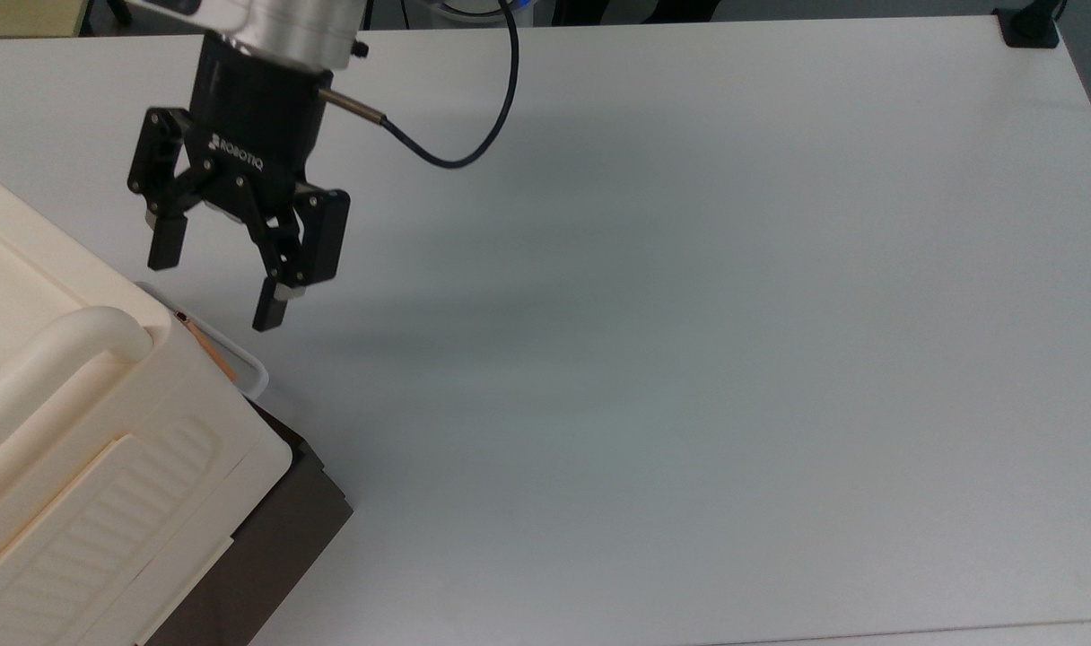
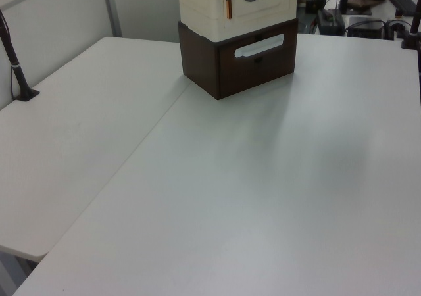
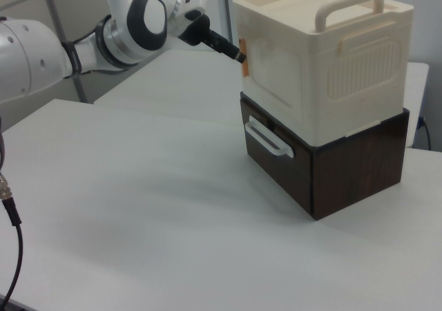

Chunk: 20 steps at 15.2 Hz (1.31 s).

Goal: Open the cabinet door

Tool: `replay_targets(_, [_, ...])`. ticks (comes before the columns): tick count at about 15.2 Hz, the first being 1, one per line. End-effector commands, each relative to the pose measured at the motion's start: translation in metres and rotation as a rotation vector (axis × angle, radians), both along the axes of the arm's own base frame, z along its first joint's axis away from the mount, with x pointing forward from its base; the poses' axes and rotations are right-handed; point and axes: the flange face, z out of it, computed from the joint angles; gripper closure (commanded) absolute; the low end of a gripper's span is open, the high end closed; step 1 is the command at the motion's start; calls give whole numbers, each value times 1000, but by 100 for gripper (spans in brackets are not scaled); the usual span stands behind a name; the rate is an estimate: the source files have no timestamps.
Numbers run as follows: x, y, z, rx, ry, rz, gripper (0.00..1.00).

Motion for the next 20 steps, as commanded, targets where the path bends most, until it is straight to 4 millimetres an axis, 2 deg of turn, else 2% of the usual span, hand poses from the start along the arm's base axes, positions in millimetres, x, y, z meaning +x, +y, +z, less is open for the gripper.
replay_targets(1, [7, 1, 2, -10, -45, 7, 4])
replay_targets(5, [15, 2, 1, -60, -54, 17, 8])
replay_targets(6, [18, 1, -3, -61, -51, 19, 14])
replay_targets(8, [18, 2, 0, -51, -80, 21, 18])
replay_targets(11, [20, 2, -3, -38, -86, 10, 21])
replay_targets(12, [20, 2, 3, -38, -96, 8, 26])
replay_targets(17, [22, -1, 0, -10, -110, -24, 45])
replay_targets(20, [26, -8, -3, -19, -113, -33, 52])
